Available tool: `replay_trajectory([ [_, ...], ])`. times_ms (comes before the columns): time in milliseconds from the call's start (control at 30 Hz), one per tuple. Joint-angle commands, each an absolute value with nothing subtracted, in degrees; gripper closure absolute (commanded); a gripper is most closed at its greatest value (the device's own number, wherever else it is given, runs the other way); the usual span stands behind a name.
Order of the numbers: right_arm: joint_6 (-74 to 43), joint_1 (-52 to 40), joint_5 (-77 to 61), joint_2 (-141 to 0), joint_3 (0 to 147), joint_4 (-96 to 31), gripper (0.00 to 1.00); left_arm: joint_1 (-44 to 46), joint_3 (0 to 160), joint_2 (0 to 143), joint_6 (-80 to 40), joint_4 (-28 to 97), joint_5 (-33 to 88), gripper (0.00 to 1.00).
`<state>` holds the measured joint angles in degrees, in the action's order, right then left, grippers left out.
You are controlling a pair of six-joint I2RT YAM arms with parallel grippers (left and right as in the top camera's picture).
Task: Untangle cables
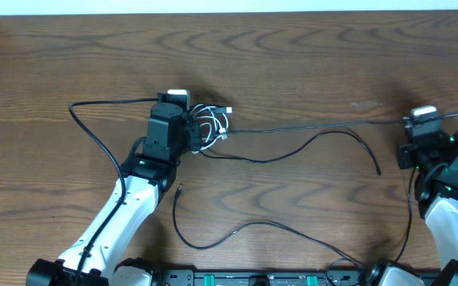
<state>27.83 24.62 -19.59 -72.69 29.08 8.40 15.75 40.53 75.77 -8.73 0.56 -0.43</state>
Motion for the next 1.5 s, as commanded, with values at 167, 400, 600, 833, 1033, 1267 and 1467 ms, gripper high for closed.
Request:
replay_trajectory([
  [167, 9.72, 32.95, -18.33, -72.44, 29.08, 10.94, 0.99, 15.11, 41.21, 75.55, -7.94, 1.3, -5.26, 0.92],
  [400, -0.62, 39.35, -17.85, -72.44, 29.08, 10.7, 0.99, 15.11, 41.21, 75.55, -7.94, 1.3, -5.28, 0.86],
  [600, -5.34, 43.05, -18.15, -72.44, 29.08, 10.55, 0.99, 15.11, 41.21, 75.55, -7.94, 1.23, -5.65, 0.86],
  [833, -8.71, 43.2, -13.76, -72.44, 29.08, 10.04, 0.99, 15.11, 41.21, 75.55, -7.92, 1.32, -7.16, 0.85],
  [1033, -11.14, 45.04, -11.94, -72.44, 29.08, 10.0, 0.99, 13.65, 41.21, 75.55, -7.97, 2.24, -15.38, 0.75],
  [1267, -11.14, 45.43, -14.72, -72.44, 29.08, 9.82, 0.99, 8.14, 41.21, 75.55, -12.32, 4.97, -13.41, 0.74],
  [1467, -11.14, 43.79, -19.49, -72.44, 29.08, 10.96, 0.62, 8.05, 41.21, 75.55, -11.92, 3.84, 1.91, 0.74],
])
